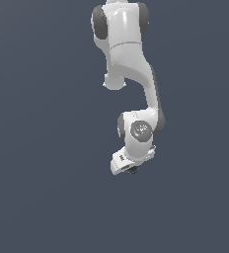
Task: Pick up the object and move it to a goal position.
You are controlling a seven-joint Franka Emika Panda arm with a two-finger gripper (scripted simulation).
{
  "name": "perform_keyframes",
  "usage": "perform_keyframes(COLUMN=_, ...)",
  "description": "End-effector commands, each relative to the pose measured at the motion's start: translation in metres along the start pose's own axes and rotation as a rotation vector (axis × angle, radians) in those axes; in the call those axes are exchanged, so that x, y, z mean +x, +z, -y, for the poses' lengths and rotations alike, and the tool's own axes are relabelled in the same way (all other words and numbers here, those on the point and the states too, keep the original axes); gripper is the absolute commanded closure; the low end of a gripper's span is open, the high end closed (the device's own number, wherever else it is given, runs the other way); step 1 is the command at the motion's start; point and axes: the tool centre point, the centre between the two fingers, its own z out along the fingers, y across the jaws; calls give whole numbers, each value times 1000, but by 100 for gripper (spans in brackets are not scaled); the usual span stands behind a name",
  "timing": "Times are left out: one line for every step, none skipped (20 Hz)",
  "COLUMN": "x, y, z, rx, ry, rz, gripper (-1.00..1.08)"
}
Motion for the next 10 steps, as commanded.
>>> perform_keyframes(x=1, y=0, z=0, rx=0, ry=-1, rz=-1, gripper=108)
perform_keyframes(x=1, y=0, z=0, rx=0, ry=-1, rz=-1, gripper=108)
perform_keyframes(x=1, y=0, z=0, rx=0, ry=-1, rz=-1, gripper=108)
perform_keyframes(x=1, y=0, z=0, rx=0, ry=-1, rz=-1, gripper=108)
perform_keyframes(x=1, y=0, z=0, rx=0, ry=-1, rz=-1, gripper=108)
perform_keyframes(x=0, y=0, z=0, rx=0, ry=0, rz=0, gripper=108)
perform_keyframes(x=0, y=0, z=0, rx=0, ry=0, rz=0, gripper=108)
perform_keyframes(x=0, y=-1, z=0, rx=0, ry=0, rz=0, gripper=108)
perform_keyframes(x=1, y=-3, z=0, rx=0, ry=0, rz=0, gripper=108)
perform_keyframes(x=2, y=-6, z=-1, rx=0, ry=0, rz=0, gripper=108)
